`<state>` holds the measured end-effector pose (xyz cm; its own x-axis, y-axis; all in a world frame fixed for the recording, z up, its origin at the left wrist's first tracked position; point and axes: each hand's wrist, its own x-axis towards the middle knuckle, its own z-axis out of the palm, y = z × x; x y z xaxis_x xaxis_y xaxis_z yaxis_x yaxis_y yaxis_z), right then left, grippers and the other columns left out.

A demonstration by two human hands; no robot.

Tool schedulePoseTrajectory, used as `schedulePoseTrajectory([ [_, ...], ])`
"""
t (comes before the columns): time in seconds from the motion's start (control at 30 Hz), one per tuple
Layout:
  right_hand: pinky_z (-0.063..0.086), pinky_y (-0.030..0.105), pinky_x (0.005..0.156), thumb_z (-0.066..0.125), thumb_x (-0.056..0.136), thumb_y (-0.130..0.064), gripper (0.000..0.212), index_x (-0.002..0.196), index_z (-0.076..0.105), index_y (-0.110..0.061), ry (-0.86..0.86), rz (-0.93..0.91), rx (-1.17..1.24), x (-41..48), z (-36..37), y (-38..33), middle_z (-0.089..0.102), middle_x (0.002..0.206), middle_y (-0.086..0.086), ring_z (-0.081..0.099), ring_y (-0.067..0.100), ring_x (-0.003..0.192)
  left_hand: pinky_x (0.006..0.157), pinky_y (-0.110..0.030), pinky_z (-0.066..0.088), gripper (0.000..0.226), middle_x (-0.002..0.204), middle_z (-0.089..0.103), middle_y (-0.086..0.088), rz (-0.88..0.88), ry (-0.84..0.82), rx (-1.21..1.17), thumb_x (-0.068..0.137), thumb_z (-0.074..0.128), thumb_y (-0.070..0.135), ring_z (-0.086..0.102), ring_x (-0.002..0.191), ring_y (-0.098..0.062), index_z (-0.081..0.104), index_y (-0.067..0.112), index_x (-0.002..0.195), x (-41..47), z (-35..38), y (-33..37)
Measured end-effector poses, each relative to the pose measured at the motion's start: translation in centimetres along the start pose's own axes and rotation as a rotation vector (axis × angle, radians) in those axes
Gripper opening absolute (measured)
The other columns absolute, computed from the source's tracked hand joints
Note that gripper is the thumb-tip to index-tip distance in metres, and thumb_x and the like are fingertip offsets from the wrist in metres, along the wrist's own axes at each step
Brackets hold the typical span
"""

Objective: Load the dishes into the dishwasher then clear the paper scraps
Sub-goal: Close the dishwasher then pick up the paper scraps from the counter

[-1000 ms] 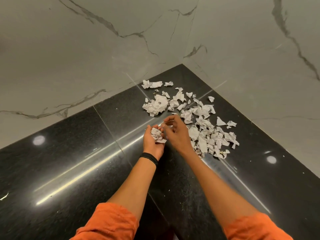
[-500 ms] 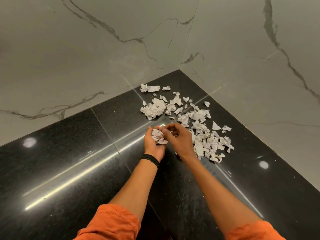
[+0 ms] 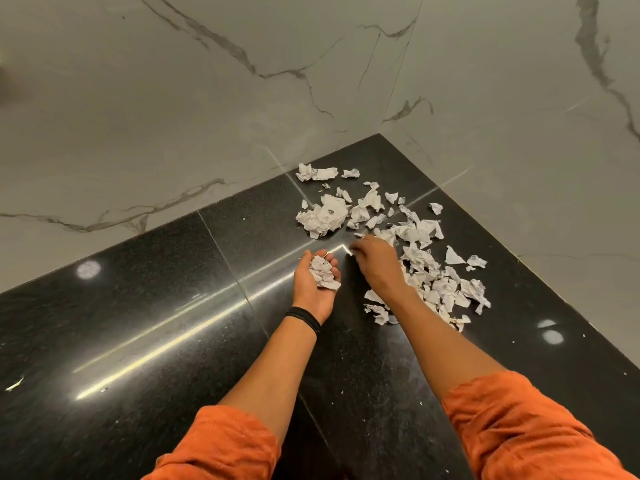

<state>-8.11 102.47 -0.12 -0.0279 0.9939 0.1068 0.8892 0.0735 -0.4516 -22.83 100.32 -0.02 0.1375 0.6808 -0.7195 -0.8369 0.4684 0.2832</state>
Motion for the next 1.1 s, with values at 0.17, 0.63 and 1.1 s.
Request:
schedulePoseTrajectory([
  [0.17,0.054,0.019,0.074,0.075,0.087,-0.020,0.013,0.100,0.073,-0.019,0.118,0.091,0.494,-2.9,-2.8,-4.1,0.071,0.088,-0.010,0.065,0.003,0.081,0.086,-0.031,0.052,0.036,0.099,0.068,-0.013,0.014,-0.068,0.062,0.101,0.051,0.038,0.066,0.089,-0.023,0.066,0.005,0.108,-1.0,0.3,-0.5],
  [0.63,0.056,0.029,0.084,0.070,0.093,-0.021,0.016,0.108,0.074,-0.017,0.031,0.089,0.461,0.6,-2.1,-5.1,0.071,0.100,-0.006,0.065,0.006,0.091,0.057,-0.023,0.049,0.028,0.085,0.063,-0.008,-0.035,-0.070,-0.104,0.101,0.052,0.034,0.062,0.067,-0.016,0.064,0.009,0.100,-1.2,0.0,0.8],
  [1.1,0.040,0.050,0.110,0.081,0.076,-0.051,0.094,0.152,0.034,-0.022,-0.172,0.168,-0.018,9.3,2.4,-3.0,0.048,0.149,0.008,0.044,0.034,0.136,0.060,-0.020,0.047,0.031,0.086,0.063,-0.008,-0.005,-0.057,-0.088,0.101,0.053,0.034,0.060,0.074,-0.015,0.065,0.006,0.100,0.8,-1.0,2.6],
])
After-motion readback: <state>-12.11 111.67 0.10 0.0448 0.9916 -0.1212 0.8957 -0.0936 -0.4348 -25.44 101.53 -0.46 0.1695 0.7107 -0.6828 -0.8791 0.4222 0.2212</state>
